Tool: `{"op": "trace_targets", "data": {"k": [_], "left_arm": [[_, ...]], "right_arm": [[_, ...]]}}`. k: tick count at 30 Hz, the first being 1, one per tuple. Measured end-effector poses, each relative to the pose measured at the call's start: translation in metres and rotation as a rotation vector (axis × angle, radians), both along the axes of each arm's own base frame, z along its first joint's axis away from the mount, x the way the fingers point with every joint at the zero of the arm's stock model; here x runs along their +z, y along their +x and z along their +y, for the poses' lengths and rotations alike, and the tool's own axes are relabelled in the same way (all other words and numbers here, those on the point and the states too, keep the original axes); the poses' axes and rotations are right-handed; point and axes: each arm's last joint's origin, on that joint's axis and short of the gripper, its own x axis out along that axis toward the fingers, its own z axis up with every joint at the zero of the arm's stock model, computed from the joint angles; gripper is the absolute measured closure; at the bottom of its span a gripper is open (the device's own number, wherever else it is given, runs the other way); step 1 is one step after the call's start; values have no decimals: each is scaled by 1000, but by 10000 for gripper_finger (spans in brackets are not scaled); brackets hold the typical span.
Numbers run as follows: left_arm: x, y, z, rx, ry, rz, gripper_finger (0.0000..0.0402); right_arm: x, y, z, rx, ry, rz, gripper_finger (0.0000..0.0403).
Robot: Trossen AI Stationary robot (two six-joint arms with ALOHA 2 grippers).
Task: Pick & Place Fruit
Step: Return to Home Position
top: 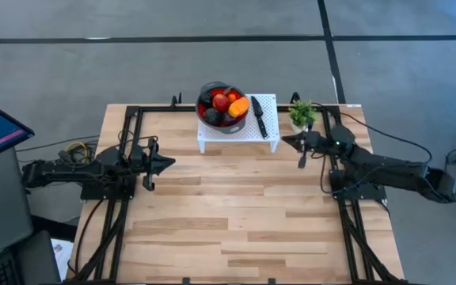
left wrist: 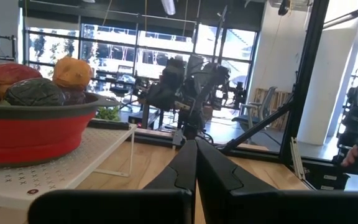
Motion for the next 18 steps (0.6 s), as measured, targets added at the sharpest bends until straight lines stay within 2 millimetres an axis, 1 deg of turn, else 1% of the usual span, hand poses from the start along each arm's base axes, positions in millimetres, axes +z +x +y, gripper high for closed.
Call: {"op": "trace_targets", "data": {"k": [3,7,11,15,18], "left_arm": [[0,0,0,0,0,-1,400],[0,0,0,0,0,-1,400],[0,0,0,-1,0,-2,400],[0,0,0,0,0,-2,400],[0,0,0,0,0,-2,400]], "right_arm": [[-1,-10,2,12,-28,-62,393],[-22,-20,6,58,6,-34,393],[-31,-24,10,147,69,-14,393],[-28,-25,12,183,86,-40,393],[-25,-25,13,151,84,-62,393]]}}
